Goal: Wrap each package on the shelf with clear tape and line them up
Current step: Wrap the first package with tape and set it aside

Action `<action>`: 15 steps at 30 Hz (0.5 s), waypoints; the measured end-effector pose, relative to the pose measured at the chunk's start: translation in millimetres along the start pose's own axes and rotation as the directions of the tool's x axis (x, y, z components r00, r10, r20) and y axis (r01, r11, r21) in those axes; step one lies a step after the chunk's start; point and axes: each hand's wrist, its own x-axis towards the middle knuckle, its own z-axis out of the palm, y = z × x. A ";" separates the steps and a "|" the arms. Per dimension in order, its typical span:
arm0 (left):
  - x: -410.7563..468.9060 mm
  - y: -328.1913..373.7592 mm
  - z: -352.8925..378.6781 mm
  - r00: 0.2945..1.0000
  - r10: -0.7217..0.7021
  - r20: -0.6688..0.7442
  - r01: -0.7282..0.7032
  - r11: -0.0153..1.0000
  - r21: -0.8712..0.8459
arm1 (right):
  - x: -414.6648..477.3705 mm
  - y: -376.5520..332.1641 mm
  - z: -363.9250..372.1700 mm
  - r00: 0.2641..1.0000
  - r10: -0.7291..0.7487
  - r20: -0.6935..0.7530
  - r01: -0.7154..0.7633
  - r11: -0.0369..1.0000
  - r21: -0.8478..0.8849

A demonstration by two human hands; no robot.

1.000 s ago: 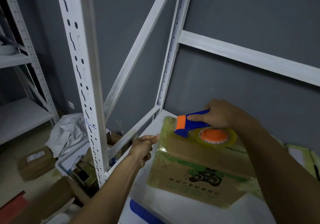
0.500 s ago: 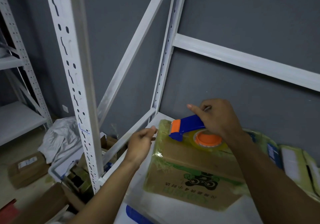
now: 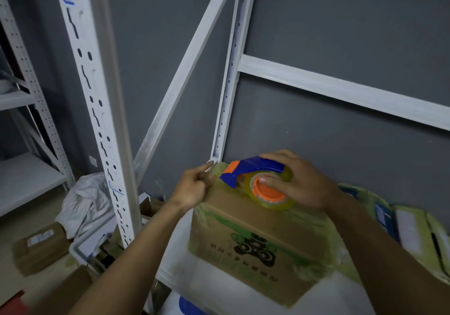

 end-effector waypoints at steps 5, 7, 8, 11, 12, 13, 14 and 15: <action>-3.4 -8.2 -2.3 0.982 0.173 0.077 -0.188 0.939 0.289 | 6.6 2.3 17.5 0.993 -0.028 -0.114 0.036 0.996 0.076; -11.6 -14.3 -0.2 0.966 0.231 0.119 -0.260 0.864 0.431 | 5.0 6.3 20.4 0.989 -0.045 -0.144 0.059 0.994 0.097; -14.9 -16.3 -0.4 0.962 0.250 0.113 -0.274 0.833 0.481 | 3.6 7.6 21.0 0.988 -0.047 -0.147 0.063 0.993 0.105; -19.3 -16.8 -0.9 0.955 0.288 0.078 -0.283 0.795 0.536 | 2.1 6.5 21.3 0.989 -0.051 -0.141 0.071 0.987 0.143; -19.6 -16.2 -0.2 0.952 0.296 0.073 -0.287 0.788 0.545 | 3.0 4.8 21.0 0.988 -0.048 -0.144 0.071 0.985 0.157; -19.8 -16.0 0.3 0.951 0.302 0.066 -0.287 0.785 0.550 | 4.8 2.7 20.2 0.988 -0.046 -0.150 0.070 0.984 0.163; -19.8 -15.8 0.6 0.952 0.301 0.056 -0.281 0.787 0.549 | 7.2 0.5 18.9 0.987 -0.043 -0.153 0.067 0.985 0.156; -19.5 -16.3 0.2 0.954 0.297 0.048 -0.274 0.791 0.548 | 9.5 -0.9 17.7 0.988 -0.041 -0.152 0.063 0.988 0.142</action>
